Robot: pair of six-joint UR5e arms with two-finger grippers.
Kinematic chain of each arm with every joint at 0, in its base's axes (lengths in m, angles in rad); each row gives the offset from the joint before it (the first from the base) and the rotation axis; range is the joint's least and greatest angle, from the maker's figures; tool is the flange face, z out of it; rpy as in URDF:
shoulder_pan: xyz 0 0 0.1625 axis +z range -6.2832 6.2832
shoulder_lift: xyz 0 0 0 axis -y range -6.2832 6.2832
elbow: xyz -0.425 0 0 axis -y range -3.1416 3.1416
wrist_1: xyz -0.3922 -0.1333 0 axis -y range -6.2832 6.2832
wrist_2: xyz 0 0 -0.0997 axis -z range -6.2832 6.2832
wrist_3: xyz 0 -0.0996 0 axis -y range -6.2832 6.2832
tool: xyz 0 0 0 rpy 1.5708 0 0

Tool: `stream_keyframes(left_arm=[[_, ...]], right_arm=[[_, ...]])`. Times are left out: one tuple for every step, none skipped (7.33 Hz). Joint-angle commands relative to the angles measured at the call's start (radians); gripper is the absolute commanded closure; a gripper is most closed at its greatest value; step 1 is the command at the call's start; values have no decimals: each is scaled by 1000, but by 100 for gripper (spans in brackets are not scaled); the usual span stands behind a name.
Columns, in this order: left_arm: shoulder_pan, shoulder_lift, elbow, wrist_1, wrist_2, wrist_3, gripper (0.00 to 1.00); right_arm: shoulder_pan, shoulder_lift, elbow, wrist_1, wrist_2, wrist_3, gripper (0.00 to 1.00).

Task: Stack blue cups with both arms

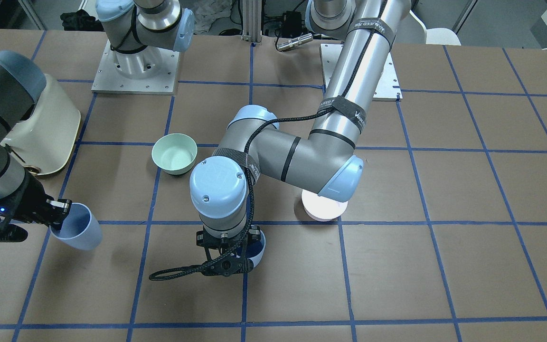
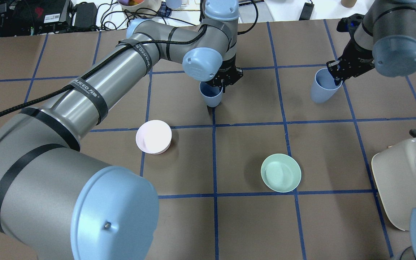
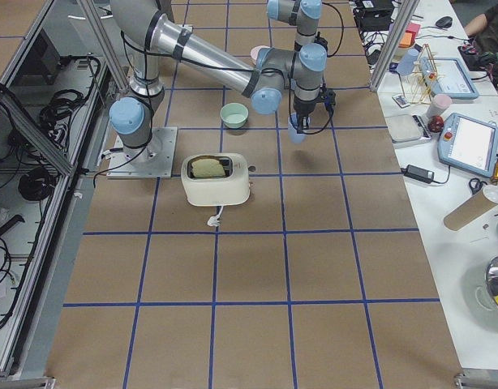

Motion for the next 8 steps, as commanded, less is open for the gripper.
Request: stream_keyframes(left_arm=[[0, 26, 3, -13, 27, 11, 0], [6, 52, 13, -79, 26, 13, 0], [25, 108, 23, -145, 26, 37, 0], [85, 182, 23, -227, 29, 58, 0], [149, 264, 13, -328, 21, 166, 0], [173, 349, -2, -416, 20, 234, 0], [177, 453, -43, -458, 20, 240, 0], [191, 545, -115, -457, 20, 250, 0]], right_arm=[[5, -5, -6, 3, 0, 5, 100], [6, -8, -7, 3, 11, 8, 100], [10, -10, -15, 15, 30, 20, 100], [56, -7, -53, 52, 38, 78, 100], [109, -1, -106, 116, 38, 147, 100], [169, 1, -149, 148, 38, 263, 100], [249, 1, -197, 178, 38, 361, 100], [322, 19, -249, 205, 38, 497, 100]])
